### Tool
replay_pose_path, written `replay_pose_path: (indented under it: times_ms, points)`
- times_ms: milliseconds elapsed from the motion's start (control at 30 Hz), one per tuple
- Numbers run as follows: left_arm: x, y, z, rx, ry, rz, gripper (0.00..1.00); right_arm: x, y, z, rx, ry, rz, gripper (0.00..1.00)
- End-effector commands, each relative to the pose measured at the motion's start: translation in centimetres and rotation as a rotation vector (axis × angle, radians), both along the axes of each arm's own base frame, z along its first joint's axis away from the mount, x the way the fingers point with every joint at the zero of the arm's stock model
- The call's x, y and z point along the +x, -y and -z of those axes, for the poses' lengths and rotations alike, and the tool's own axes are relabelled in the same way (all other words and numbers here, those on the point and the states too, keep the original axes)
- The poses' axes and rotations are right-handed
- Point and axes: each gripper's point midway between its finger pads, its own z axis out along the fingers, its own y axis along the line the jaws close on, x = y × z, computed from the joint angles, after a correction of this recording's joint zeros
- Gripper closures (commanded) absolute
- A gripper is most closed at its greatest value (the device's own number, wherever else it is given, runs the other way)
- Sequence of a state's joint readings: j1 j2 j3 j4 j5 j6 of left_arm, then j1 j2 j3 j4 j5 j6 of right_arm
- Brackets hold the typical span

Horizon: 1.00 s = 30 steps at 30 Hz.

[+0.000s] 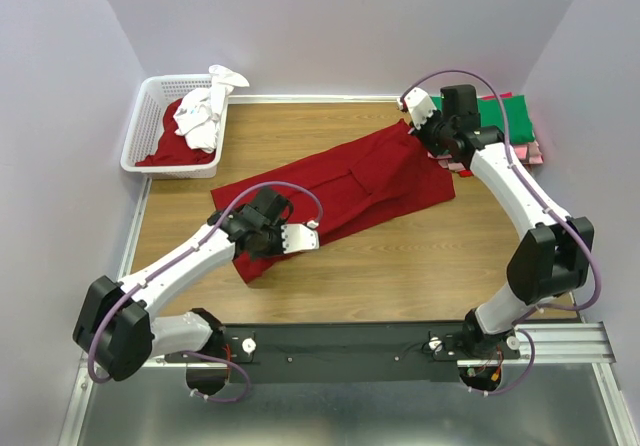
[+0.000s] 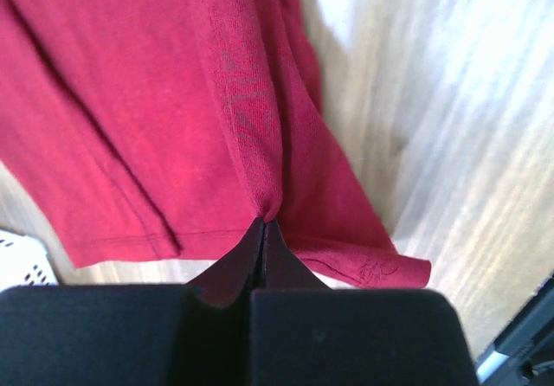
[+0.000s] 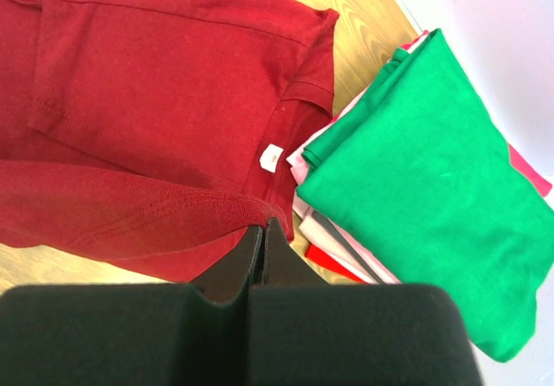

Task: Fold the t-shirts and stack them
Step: Fold the tshirt

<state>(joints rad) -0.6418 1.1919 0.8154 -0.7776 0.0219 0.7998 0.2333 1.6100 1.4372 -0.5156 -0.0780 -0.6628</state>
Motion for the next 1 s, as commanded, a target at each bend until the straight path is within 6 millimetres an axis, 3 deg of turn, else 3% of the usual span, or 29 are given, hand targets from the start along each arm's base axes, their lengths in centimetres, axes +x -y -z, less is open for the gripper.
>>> replay_pose_path:
  times_ms: [0, 200, 600, 967]
  points:
    - [2.1, -0.6, -0.8, 0.025, 0.068, -0.030, 1.00, 1.3, -0.3, -1.3, 0.032, 0.043, -0.005, 1.00]
    - [3.3, -1.8, -0.9, 0.054, 0.118, -0.072, 1.00, 1.7, -0.2, -1.1, 0.028, 0.043, 0.001, 1.00]
    - [5.8, -1.8, -1.2, 0.088, 0.171, -0.086, 1.00, 2.2, 0.3, -0.8, 0.023, 0.043, 0.028, 1.00]
    - [6.2, -1.9, -0.9, 0.098, 0.177, -0.092, 1.00, 2.3, 0.1, -0.2, 0.025, 0.033, 0.026, 1.00]
